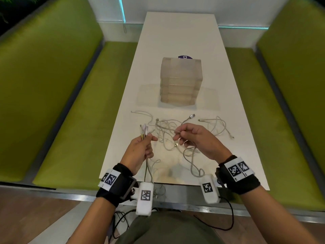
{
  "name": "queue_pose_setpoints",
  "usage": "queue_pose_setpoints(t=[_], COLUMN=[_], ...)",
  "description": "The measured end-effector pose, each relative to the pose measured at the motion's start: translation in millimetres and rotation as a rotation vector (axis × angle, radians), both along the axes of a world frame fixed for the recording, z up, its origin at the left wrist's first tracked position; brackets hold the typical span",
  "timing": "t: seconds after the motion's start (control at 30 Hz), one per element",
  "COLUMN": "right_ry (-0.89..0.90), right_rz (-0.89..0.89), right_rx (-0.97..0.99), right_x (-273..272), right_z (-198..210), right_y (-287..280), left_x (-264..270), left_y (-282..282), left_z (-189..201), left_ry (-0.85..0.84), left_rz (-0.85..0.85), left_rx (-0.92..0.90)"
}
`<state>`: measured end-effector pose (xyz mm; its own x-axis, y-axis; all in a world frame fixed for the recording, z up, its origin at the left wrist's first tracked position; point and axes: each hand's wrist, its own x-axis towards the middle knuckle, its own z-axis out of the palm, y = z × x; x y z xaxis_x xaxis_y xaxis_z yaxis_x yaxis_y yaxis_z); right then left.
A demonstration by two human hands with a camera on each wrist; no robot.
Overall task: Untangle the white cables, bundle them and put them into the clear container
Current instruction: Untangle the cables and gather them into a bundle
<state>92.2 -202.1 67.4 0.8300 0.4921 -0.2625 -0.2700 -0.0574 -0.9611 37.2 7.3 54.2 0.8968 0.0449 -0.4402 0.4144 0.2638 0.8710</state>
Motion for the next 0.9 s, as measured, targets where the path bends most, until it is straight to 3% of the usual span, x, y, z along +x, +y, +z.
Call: queue_pose_setpoints(t=[0.23, 0.37, 0.57, 0.9], right_ry=[-0.125, -0.145, -0.147, -0.058], right_rz=[0.287, 0.348, 0.366, 0.474], right_rx=[-0.171, -0.262, -0.362, -0.352], right_x=[-18, -24, -27, -35], right_z=[5, 6, 2, -14], right_y=[0, 2, 5, -6], left_x=[3, 4, 1, 8], left_y=[2, 3, 5, 35], left_z=[5, 12, 14, 12], left_ry=[-0.024, -0.025, -0.034, -0.183], left_rz=[0.083, 0.112, 0.095, 0.349], left_rx=[-0.284, -0.410, -0.437, -0.665])
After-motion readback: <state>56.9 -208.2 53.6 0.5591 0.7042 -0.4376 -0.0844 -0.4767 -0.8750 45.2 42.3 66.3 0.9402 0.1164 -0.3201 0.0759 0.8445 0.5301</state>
